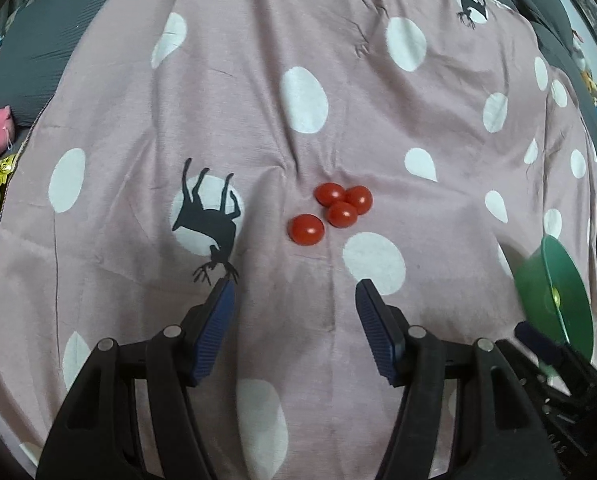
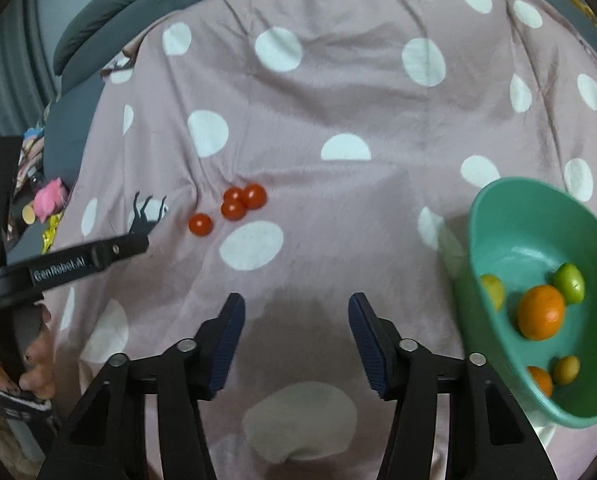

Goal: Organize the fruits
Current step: 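Move the left tool to the red cherry tomatoes, fingers open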

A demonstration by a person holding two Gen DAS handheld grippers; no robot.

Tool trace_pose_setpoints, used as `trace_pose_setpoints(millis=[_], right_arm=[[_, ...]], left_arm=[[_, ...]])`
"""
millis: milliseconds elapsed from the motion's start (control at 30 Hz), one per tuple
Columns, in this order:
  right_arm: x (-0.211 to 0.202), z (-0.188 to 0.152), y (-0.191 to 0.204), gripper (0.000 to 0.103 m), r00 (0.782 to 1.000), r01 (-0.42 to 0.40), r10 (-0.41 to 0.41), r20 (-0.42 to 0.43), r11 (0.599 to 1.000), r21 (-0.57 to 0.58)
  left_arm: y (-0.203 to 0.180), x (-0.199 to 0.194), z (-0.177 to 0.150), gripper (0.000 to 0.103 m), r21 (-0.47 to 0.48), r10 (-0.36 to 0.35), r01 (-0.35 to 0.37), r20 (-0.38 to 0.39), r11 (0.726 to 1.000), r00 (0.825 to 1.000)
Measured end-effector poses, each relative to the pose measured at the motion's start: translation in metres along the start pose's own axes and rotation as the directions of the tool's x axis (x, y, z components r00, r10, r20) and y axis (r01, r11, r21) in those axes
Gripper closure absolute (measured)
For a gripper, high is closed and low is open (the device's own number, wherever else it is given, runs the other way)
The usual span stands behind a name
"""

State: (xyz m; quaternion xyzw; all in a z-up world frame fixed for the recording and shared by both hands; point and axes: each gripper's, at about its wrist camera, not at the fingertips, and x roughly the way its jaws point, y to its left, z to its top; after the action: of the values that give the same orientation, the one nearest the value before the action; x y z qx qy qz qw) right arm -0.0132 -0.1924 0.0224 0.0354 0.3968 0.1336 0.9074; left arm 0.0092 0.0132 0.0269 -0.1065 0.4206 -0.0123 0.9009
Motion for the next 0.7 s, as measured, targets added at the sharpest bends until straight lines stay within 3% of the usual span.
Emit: trace_pose_setpoints(millis=[67, 133, 300, 467, 700], right_arm=[[0.003, -0.002, 0.0, 0.054, 1.0, -0.015, 0.015, -0.019, 1.0, 0.007], [0.007, -0.003, -0.001, 0.064, 0.999, -0.016, 0.016, -0.031, 1.0, 0.007], [0.01, -0.005, -0.002, 0.076, 0.999, -0.015, 0.016, -0.04, 1.0, 0.018], [0.013, -0.005, -0.004, 0.079, 0.998, -0.036, 0.037, -0.056, 0.999, 0.034], [0.014, -0.004, -0.003, 0.079, 0.997, -0.034, 0.037, -0.064, 0.999, 0.037]], left_arm=[[0.002, 0.0, 0.0, 0.043, -0.002, -0.003, 0.003, 0.001, 1.0, 1.0], [0.001, 0.001, 0.0, 0.054, 0.005, 0.003, -0.003, 0.001, 1.0, 1.0], [0.002, 0.004, -0.002, 0.081, -0.006, -0.022, 0.022, -0.02, 1.0, 1.0], [0.002, 0.004, -0.002, 0.091, -0.002, -0.03, 0.029, -0.017, 1.0, 0.999], [-0.001, 0.001, -0.003, 0.092, 0.016, -0.033, 0.033, -0.007, 0.999, 0.999]])
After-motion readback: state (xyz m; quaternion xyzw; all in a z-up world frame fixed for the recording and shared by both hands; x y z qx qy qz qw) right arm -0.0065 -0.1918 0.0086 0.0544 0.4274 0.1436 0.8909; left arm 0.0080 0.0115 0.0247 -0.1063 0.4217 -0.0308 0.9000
